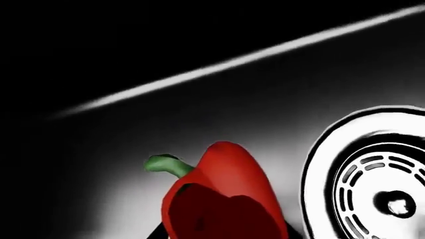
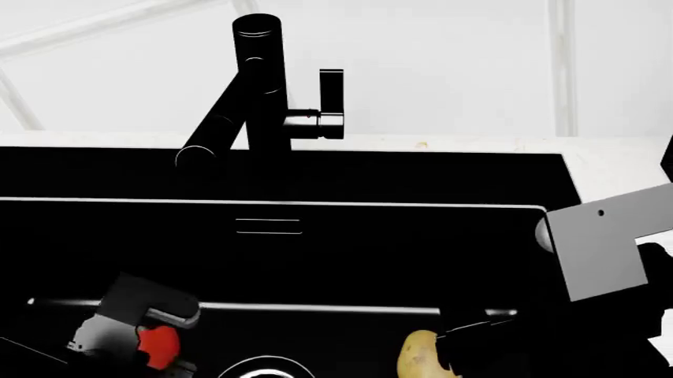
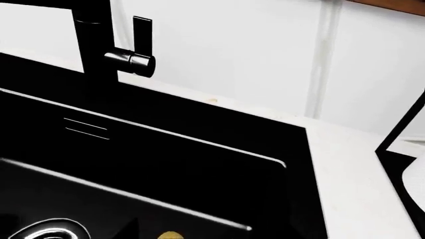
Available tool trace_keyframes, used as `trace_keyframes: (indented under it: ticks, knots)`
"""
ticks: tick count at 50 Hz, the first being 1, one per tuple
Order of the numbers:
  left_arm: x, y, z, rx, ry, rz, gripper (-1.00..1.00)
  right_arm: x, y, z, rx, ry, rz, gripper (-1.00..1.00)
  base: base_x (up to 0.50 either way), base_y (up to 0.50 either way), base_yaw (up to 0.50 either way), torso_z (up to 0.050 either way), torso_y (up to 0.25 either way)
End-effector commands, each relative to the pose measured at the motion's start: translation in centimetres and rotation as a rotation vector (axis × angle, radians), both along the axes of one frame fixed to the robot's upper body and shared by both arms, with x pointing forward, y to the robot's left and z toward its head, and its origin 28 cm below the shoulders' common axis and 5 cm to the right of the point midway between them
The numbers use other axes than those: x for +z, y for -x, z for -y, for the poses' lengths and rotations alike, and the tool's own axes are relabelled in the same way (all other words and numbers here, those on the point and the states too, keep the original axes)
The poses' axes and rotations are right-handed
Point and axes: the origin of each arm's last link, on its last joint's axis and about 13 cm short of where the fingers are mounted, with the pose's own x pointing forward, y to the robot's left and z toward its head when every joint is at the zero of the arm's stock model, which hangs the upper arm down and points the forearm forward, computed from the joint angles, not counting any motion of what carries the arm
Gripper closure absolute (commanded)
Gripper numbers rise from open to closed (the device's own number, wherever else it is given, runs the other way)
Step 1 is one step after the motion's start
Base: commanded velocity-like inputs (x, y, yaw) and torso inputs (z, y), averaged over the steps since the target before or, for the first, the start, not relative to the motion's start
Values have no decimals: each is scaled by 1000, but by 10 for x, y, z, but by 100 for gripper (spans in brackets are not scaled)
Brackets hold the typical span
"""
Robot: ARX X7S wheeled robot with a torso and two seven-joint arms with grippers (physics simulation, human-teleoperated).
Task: Pick the vegetables from the sink and place them on the cutting board.
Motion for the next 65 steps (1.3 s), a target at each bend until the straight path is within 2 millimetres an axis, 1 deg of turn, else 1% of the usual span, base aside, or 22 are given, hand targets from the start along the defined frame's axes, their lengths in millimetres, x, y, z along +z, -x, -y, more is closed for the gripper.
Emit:
trace_keyframes:
  ticks: [1,2,5,8,10,12,16,20,23,27,29,30,33,36,40,43,52,54,55,59,62,65]
  knots:
    - [76,31,-22,-6,68,196,100,9,3,-9,48,-10,-39,-100,0,0,0,0,0]
    - [85,37,-25,-15,66,215,100,12,4,-11,62,-8,-51,-100,0,0,0,0,0]
    - [98,48,-28,-40,28,276,100,14,6,-16,91,-41,-81,-100,0,0,0,0,0]
    - [110,65,-32,-50,39,291,100,8,6,-24,136,-24,-131,-100,0,0,0,0,0]
    - [118,70,-31,-49,52,318,100,5,4,-28,133,-20,-158,-100,0,0,0,0,0]
    - [126,76,-32,-54,54,341,100,1,-2,-29,68,-56,-229,-100,0,0,0,0,0]
    - [144,90,-33,-68,56,397,100,-8,-17,-35,76,-35,-285,-100,0,0,0,0,2]
    - [155,101,-37,-69,72,428,100,-20,-31,-42,67,-39,-324,-100,0,0,0,0,0]
    - [148,108,-37,-87,51,413,100,-29,-40,-45,29,-34,-328,-100,0,0,0,0,0]
    - [152,109,-38,-75,81,434,100,-49,-55,-49,-1,-25,-390,-100,0,0,0,0,0]
    - [154,112,-43,-77,83,434,100,-54,-57,-51,-1,-19,-400,-100,0,0,0,0,0]
    - [155,112,-44,-77,85,438,100,-61,-64,-53,-43,12,-354,-100,0,0,0,0,0]
    - [157,116,-46,-71,84,449,100,-75,-71,-55,-43,5,-377,-100,0,0,0,0,0]
    - [163,113,-37,-70,103,478,100,-87,-81,-57,-55,2,-403,-100,0,0,0,0,0]
    - [170,119,-37,-84,112,494,100,-102,-90,-59,-69,27,-417,-100,0,0,0,0,0]
    - [160,120,-30,-105,111,471,100,-110,-95,-60,-81,30,-422,-100,0,0,0,0,0]
    - [155,125,-34,-115,125,449,100,-123,-110,-61,-108,70,-446,-100,0,0,0,0,0]
    - [152,123,-31,-115,128,441,100,-125,-113,-62,-102,56,-460,-100,0,0,0,0,0]
    - [153,124,-35,-113,127,442,100,-126,-113,-62,-97,64,-464,-100,0,0,0,0,0]
    - [154,121,-31,-111,129,445,100,-134,-116,-64,-77,29,-500,-100,0,0,0,0,0]
    - [154,128,-38,-112,128,442,100,-141,-114,-67,-50,6,-538,-100,0,0,0,0,0]
    - [152,125,-34,-111,132,442,100,-144,-117,-65,-53,6,-544,-100,0,0,0,0,0]
